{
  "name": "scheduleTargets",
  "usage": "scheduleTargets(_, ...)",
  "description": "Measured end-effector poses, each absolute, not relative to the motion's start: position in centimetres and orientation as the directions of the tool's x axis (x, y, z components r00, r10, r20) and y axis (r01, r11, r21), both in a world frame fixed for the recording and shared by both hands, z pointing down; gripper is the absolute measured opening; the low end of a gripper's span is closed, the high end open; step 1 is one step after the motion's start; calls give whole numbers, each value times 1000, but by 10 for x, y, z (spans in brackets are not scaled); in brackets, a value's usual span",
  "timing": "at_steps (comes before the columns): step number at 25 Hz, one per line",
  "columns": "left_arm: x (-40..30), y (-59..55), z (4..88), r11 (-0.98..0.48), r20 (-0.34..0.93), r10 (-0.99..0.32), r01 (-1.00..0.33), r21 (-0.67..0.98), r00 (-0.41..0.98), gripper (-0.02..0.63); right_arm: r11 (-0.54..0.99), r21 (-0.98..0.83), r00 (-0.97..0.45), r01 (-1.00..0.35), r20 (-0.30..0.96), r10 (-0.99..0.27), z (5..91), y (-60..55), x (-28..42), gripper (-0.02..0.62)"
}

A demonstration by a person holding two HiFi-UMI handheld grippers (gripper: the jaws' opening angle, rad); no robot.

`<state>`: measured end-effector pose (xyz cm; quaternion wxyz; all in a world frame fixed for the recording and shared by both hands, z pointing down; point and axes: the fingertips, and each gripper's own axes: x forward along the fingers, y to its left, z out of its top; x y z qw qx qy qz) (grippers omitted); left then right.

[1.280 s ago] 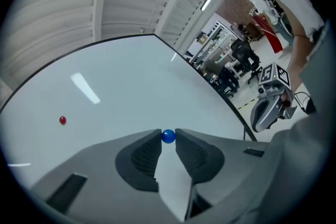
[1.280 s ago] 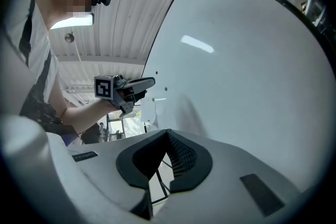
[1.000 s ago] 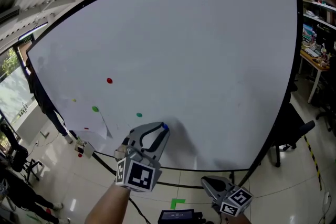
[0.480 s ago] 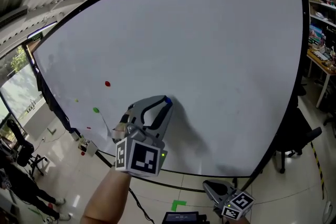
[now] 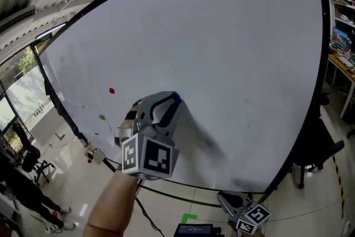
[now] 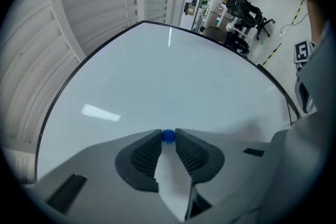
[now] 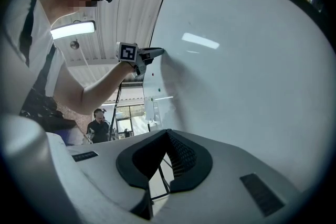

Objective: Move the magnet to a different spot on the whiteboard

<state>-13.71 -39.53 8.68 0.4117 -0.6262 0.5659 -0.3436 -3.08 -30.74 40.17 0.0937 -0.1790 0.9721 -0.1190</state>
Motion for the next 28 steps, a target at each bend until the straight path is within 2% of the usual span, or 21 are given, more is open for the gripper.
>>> scheduleTargets(5, -137, -393, 84, -23, -11, -997, -420, -907, 77, 117, 913, -267, -925, -310, -139, -355, 402, -315, -33, 29)
scheduleTargets(19, -149, -377, 113, -11, -47, -994, -508, -861, 101, 120, 916, -233, -918, -328, -151, -367, 410, -323, -15, 29)
scheduleTargets(23, -164, -365, 144, -95, 1, -987, -572, -815, 163, 120, 911, -232, -915, -342, -140, -379, 412, -315, -22, 29)
scheduleTargets(28, -209, -344, 200, -171, 74, -983, -689, -704, 169, 118, 911, -217, -918, -351, -111, -381, 414, -299, -37, 29)
